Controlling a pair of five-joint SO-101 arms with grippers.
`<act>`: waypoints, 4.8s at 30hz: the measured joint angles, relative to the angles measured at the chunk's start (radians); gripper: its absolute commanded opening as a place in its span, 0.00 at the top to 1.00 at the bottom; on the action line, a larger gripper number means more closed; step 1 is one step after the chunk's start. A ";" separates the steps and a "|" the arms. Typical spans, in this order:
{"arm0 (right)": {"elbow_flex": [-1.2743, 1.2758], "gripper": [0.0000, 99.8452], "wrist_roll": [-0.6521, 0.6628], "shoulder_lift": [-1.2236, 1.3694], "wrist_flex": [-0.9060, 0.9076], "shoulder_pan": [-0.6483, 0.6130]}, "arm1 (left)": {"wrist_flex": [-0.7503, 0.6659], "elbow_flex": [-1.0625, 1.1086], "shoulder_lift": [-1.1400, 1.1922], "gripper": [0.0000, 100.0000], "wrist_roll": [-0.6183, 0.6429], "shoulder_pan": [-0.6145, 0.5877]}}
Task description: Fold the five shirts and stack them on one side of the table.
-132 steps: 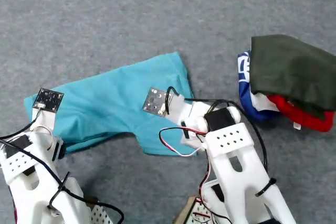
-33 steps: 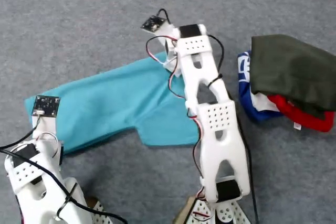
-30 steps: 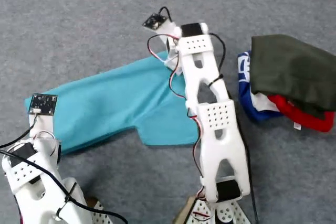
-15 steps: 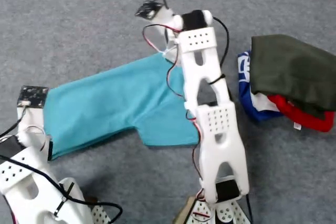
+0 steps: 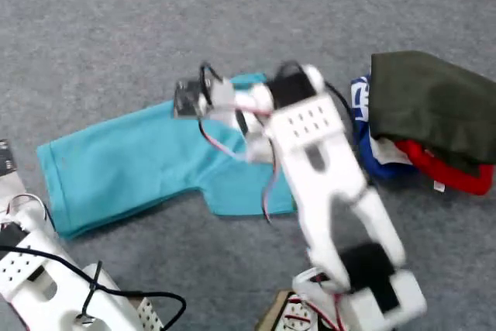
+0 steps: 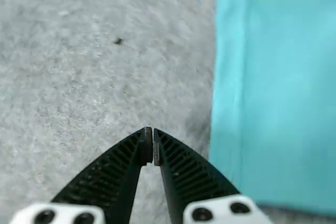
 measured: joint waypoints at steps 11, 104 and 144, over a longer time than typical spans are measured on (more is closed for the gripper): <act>0.632 0.84 0.011 -0.308 -0.255 -0.158 | -0.152 0.106 0.000 0.98 0.169 0.046; 0.324 1.00 -0.109 0.318 -0.353 -0.103 | -0.187 0.115 0.000 0.98 0.166 0.069; -1.142 0.75 0.252 1.142 -0.049 -0.052 | -0.187 0.129 0.000 0.98 0.166 0.071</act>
